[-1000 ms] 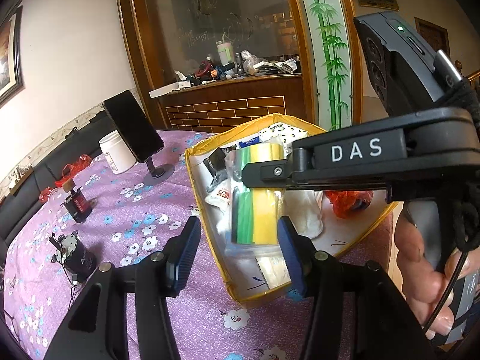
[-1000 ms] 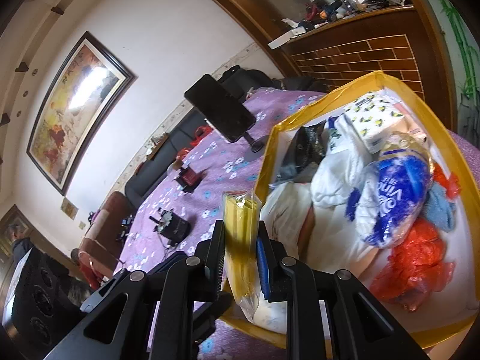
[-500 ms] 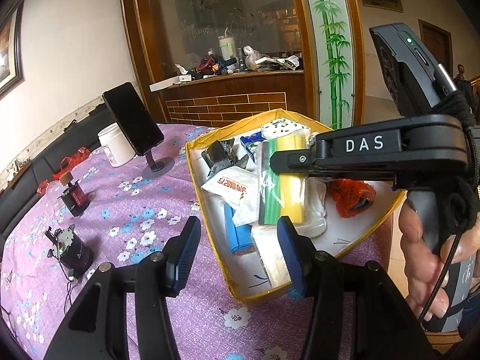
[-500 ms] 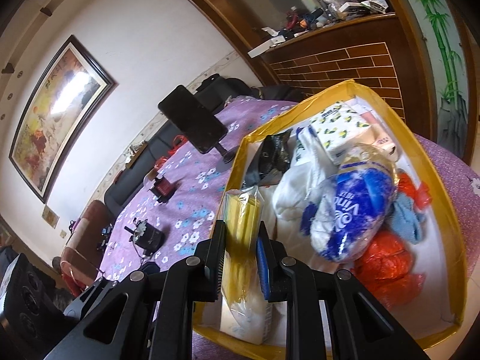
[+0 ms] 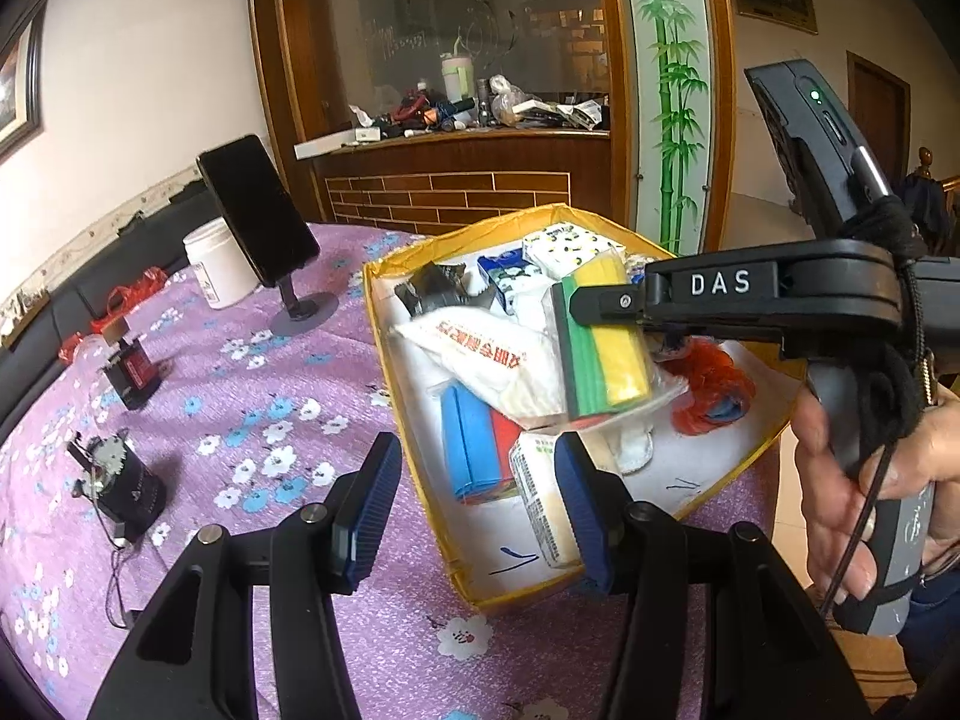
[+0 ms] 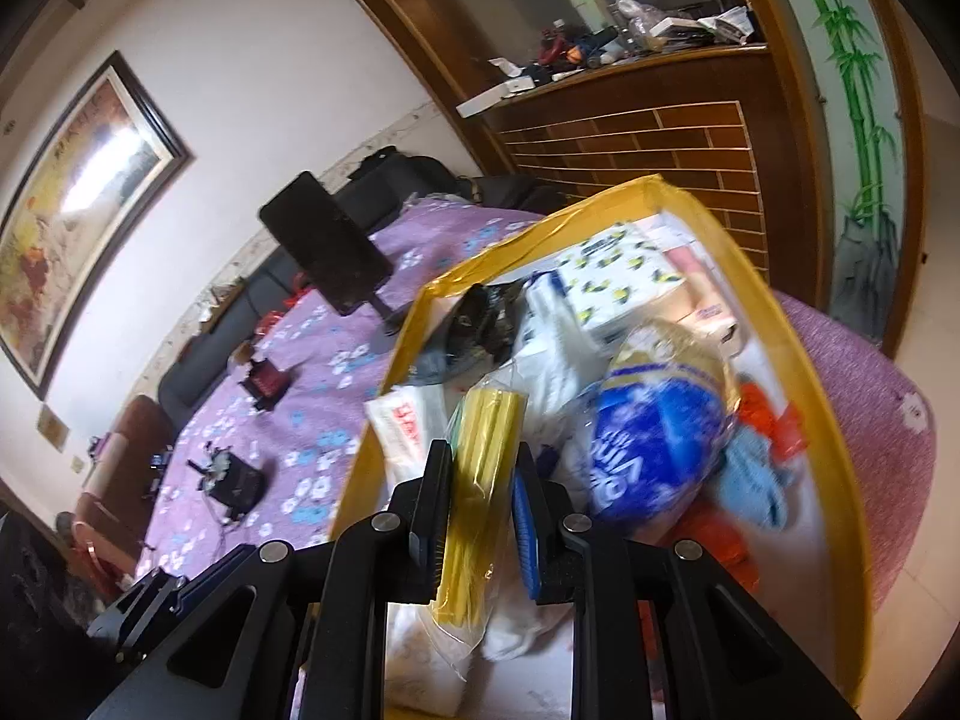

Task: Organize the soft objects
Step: 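Lower the striped pack into the tray and open the right gripper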

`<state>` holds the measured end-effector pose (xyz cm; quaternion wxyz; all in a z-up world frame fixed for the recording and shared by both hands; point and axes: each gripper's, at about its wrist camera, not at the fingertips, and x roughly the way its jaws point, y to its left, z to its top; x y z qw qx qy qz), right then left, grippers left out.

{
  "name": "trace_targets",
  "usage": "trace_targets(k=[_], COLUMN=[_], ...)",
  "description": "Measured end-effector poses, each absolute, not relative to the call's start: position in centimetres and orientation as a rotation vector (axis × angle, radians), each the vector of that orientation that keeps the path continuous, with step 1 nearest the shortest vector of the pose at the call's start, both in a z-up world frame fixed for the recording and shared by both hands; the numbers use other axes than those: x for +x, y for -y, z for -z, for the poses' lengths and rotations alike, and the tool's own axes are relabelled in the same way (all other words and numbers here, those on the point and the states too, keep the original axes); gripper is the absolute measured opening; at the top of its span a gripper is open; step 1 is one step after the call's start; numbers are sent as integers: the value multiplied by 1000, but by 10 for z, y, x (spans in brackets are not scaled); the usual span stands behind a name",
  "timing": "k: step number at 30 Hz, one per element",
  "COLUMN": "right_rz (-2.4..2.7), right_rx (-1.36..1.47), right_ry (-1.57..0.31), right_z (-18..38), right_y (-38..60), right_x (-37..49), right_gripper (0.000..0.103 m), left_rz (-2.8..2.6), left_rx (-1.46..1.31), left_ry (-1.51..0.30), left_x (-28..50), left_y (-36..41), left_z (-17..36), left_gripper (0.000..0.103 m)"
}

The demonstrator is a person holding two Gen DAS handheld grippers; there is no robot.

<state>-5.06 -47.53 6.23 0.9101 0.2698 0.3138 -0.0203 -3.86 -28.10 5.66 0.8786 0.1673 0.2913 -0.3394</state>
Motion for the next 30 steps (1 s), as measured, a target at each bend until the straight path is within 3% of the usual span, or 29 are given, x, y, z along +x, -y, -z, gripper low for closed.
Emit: trace_targets(k=[6,10,19,24,30], right_rz=[104,118,145,152,184], right_rx=[514,503,454,416,393], right_ry=[-675,-684,-673,-639,-574], right_z=[-61,-60,-65,-74,-88], right_y=[481,482,475,470,469], right_x=[-41,-37,-37,-44,-61], right_gripper=[21,21,22,43,44], left_rz=[738,758,766,766,762], left_rx=[316,290,269,262,256], left_ry=[-658,-691,-694,-686,-682], left_x=[-30,-26,-26,-28,-27], left_y=[284,284,282,281,279], left_z=[-51,-48,-49,-50,-50], left_gripper=[52,61,67,67,67])
